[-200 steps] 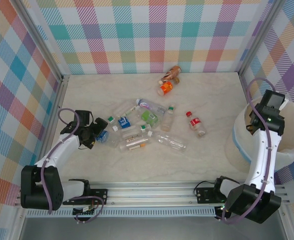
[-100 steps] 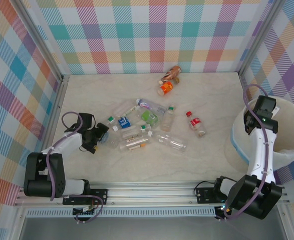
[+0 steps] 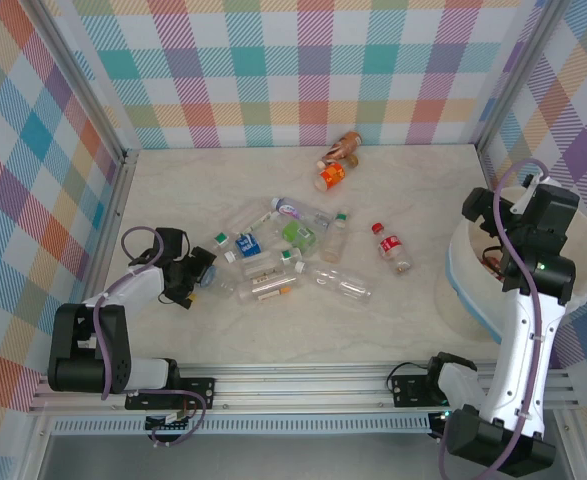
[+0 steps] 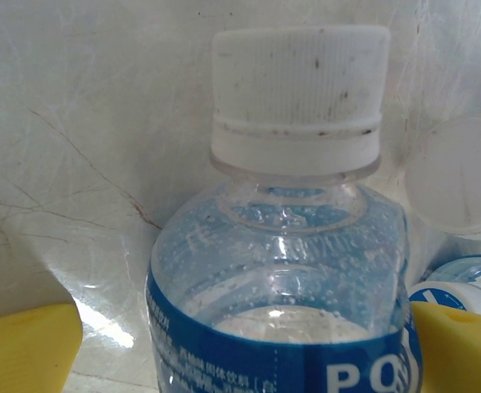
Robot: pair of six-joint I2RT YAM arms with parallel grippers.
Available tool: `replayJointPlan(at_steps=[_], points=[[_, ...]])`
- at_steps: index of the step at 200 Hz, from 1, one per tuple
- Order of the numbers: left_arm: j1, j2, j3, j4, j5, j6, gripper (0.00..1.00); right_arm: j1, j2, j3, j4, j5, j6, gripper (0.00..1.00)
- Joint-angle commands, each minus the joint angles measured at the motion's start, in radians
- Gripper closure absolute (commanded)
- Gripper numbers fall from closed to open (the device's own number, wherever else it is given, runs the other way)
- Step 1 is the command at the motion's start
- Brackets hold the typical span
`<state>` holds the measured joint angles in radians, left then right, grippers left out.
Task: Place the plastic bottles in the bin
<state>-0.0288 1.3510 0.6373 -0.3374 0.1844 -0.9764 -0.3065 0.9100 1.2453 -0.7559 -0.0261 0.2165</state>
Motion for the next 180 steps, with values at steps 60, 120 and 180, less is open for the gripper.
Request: replayJointPlan(at_steps=[60, 120, 180], points=[[0.015, 0.072, -0.005, 0.051, 0.056, -0.009, 0.04, 0.172, -0.058, -0.032, 0.214, -0.461, 0.004, 0.00], [0.016, 0.074, -0.005, 0.143, 0.039, 0.060, 0.35, 0.407, -0.014, -0.047, 0.244, -0.466, -0.100, 0.00], [0.001, -0.163, 0.009, 0.175, 0.076, 0.192, 0.51, 0.555, 0.064, -0.047, 0.267, -0.350, -0.068, 0.00]])
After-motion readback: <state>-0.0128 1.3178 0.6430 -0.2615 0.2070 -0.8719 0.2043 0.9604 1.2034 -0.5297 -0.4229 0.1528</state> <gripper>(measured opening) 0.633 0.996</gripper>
